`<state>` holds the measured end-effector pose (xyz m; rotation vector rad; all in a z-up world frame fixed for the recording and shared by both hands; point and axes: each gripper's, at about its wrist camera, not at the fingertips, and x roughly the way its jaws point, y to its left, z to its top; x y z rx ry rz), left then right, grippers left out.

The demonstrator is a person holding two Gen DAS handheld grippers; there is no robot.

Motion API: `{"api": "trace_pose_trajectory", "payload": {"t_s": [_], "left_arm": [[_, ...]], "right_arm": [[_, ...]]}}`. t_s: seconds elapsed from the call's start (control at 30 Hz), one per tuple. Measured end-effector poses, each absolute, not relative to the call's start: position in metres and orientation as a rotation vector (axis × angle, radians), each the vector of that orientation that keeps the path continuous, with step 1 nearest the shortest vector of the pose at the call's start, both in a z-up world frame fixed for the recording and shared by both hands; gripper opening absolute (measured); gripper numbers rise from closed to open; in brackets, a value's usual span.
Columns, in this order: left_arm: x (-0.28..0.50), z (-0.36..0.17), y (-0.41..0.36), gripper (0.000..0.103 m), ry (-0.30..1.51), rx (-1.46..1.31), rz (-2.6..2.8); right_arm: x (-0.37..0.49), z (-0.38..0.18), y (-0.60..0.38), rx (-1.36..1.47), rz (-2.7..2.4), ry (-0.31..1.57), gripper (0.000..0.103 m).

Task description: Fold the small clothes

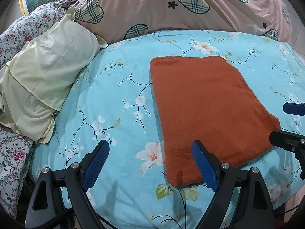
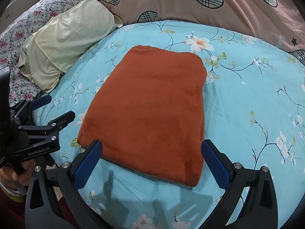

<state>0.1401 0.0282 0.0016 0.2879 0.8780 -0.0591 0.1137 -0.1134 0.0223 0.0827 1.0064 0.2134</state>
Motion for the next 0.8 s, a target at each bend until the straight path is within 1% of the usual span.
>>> {"api": "trace_pose_trajectory", "payload": {"t_s": [0.8], "left_arm": [[0.150, 0.005, 0.026, 0.089, 0.876, 0.294, -0.061]], "right_arm": [[0.127, 0.028, -0.115, 0.082, 0.212, 1.000, 0.103]]}}
